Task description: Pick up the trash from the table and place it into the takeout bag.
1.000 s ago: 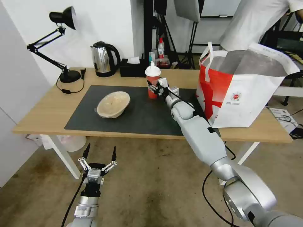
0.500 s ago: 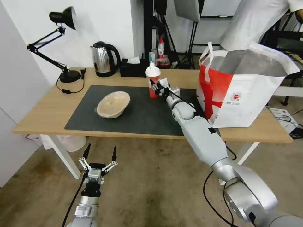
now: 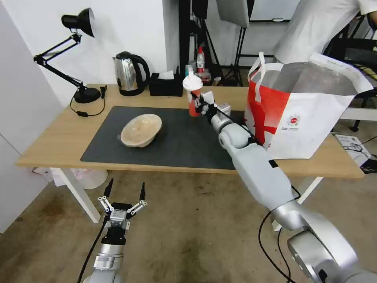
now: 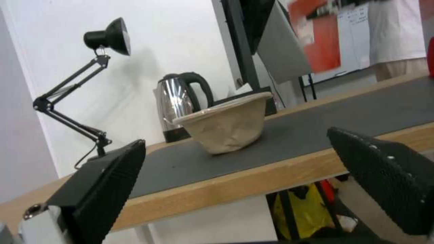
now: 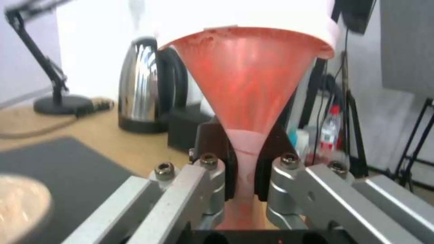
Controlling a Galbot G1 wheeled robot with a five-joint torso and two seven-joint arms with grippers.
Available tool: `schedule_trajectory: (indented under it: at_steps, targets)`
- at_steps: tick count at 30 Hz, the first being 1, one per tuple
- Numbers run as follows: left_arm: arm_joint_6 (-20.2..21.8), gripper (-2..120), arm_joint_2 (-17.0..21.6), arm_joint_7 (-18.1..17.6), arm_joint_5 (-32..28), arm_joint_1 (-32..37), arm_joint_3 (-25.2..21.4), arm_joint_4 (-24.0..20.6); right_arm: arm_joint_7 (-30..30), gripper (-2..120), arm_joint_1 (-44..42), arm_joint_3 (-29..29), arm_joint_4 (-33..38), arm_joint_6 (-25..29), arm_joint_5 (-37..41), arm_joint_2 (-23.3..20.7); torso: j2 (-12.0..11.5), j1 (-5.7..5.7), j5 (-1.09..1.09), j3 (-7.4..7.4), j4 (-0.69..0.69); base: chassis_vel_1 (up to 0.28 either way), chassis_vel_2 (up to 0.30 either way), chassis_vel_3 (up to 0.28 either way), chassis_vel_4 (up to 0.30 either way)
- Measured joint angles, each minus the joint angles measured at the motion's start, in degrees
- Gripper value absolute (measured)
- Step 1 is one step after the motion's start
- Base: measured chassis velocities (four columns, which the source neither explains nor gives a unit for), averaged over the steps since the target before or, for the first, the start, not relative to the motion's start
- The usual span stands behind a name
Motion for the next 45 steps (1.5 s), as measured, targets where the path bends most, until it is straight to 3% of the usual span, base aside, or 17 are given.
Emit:
schedule_trajectory:
  at_steps: [20,33,45]
  targets:
    - [0.1,100,0.0,0.0,0.1,0.6,0.7,-0.6,0.1,5,-2.0,6.7,22.7,-9.5,6.2,-6.4,0.0,0.0,0.0,-0.01,0.0,0.0,0.0,0.0,0.0]
    - [0.4,100,0.0,0.0,0.2,0.4,0.9,-0.6,0.7,5,2.2,8.1,25.2,-11.4,9.2,-11.0,0.0,0.0,0.0,-0.01,0.0,0.0,0.0,0.0,0.0]
    - [0.5,100,0.0,0.0,0.4,0.6,1.0,-0.9,0.2,5,3.2,13.4,24.3,-11.4,9.4,-18.4,0.0,0.0,0.01,0.0,-0.01,0.0,0.0,0.0,0.0]
